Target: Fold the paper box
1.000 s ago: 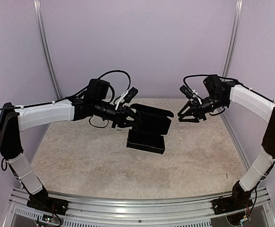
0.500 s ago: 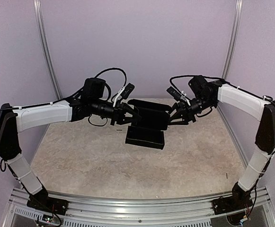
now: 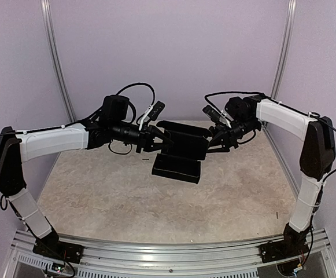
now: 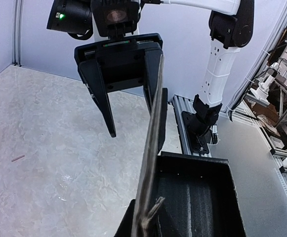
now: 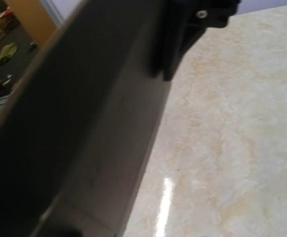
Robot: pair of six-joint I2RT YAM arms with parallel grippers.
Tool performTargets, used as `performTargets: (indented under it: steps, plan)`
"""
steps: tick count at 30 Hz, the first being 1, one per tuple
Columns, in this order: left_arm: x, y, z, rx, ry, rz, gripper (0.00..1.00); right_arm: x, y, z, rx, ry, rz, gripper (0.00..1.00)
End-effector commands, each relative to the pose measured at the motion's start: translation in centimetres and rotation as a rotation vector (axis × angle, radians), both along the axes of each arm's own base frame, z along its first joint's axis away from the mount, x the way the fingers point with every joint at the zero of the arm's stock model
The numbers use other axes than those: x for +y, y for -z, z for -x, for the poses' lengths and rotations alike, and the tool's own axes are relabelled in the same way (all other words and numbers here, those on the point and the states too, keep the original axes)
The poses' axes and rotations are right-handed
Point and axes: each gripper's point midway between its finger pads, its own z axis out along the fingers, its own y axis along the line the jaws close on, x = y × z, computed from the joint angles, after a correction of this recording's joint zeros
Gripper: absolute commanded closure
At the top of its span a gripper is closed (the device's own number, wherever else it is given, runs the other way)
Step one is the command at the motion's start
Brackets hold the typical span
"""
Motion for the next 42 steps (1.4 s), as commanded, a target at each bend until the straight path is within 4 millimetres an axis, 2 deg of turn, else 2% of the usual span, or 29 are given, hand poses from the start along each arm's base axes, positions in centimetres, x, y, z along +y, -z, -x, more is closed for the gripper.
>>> performTargets:
  steps: [1, 9, 14, 18, 21, 26, 29, 34, 42]
  plan:
    - [0.8, 0.2, -1.6, -0.001, -0.083, -0.011, 1.00, -0.2, -1.0, 2.2, 0.048, -0.056, -0.029, 0.56]
    - [1.4, -0.3, -1.5, 0.000, -0.082, -0.003, 1.00, -0.4, -1.4, 1.8, 0.037, -0.024, -0.026, 0.56]
    - [0.8, -0.2, -0.6, 0.011, -0.044, 0.006, 1.00, -0.2, -1.2, 0.8, 0.019, -0.002, -0.005, 0.58]
    - [1.1, -0.8, 0.3, 0.014, 0.004, 0.023, 1.00, -1.8, -1.3, -0.9, -0.020, 0.043, 0.029, 0.67]
    - [1.3, -1.3, 0.9, 0.015, 0.029, 0.033, 1.00, -2.7, -1.5, -1.7, -0.038, 0.072, 0.029, 0.69]
    - [1.1, -1.7, 1.3, 0.019, 0.054, 0.052, 1.00, -2.5, -0.8, -2.7, -0.038, 0.131, 0.041, 0.70]
    - [0.9, -1.6, 0.9, 0.018, 0.033, 0.048, 1.00, -1.8, -0.7, -2.4, -0.050, 0.122, 0.046, 0.69]
    - [0.4, -0.9, 0.7, 0.025, 0.023, 0.034, 1.00, -0.6, -1.6, -0.7, -0.039, 0.055, 0.012, 0.66]
    - [0.1, -0.6, 0.7, 0.026, 0.016, 0.023, 1.00, 0.3, -2.2, 0.3, 0.003, -0.010, -0.033, 0.65]
